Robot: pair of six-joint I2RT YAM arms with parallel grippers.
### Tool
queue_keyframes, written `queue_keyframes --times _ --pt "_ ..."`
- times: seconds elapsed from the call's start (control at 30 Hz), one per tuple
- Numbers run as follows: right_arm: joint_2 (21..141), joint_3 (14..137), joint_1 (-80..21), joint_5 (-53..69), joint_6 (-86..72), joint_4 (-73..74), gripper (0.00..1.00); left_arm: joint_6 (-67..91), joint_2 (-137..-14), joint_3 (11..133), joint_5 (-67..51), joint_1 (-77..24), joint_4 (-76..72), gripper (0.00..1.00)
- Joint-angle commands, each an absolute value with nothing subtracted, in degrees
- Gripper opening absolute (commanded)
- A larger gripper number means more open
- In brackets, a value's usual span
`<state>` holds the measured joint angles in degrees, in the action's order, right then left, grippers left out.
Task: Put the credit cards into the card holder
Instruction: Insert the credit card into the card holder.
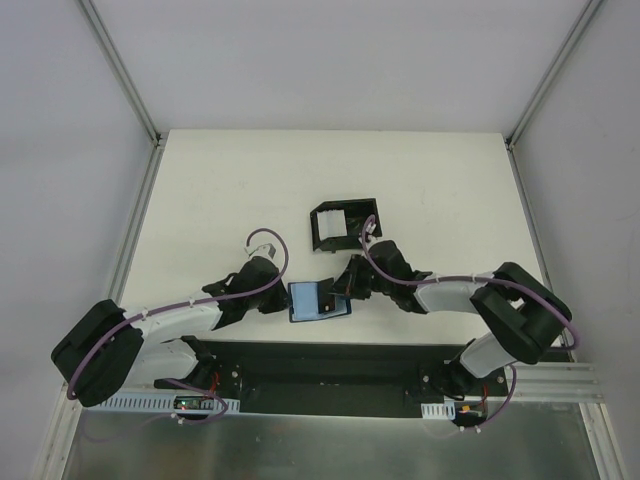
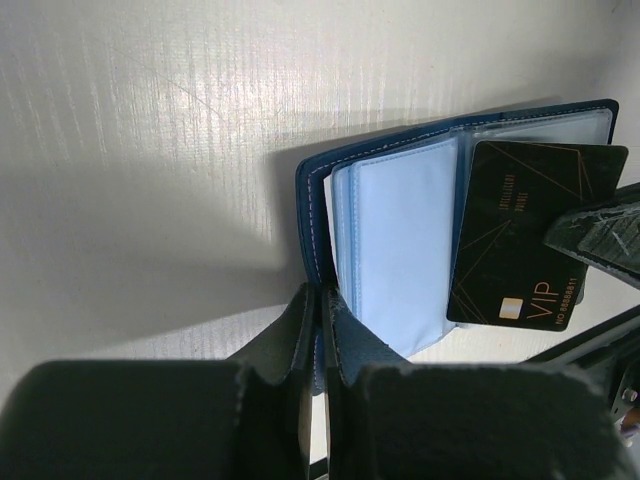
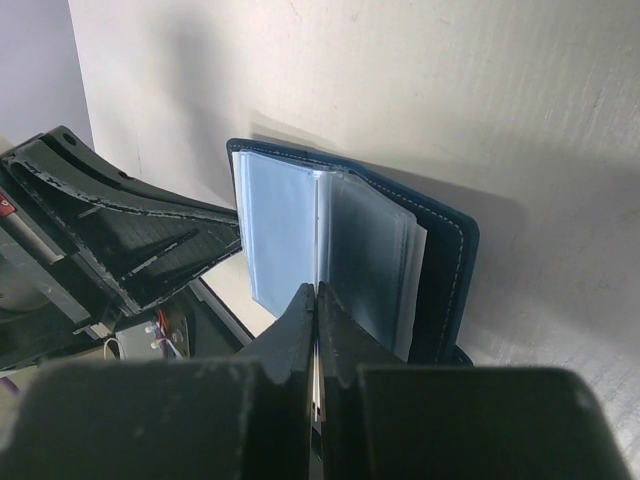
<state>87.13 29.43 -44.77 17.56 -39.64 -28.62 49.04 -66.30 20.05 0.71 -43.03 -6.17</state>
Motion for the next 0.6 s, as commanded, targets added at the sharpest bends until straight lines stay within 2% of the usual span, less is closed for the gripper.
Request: queue_keyframes --times 0.0,0.57 --pt "88.42 28.65 -44.91 19.16 -40.25 -33.04 0.00 48.87 -67.50 19.86 3.60 -42.63 -3.16 0.00" --pt "93.69 27.86 -44.82 21.27 -42.10 -38.05 0.00 48.60 -68.73 20.13 3.52 -42.63 -3.25 0.00"
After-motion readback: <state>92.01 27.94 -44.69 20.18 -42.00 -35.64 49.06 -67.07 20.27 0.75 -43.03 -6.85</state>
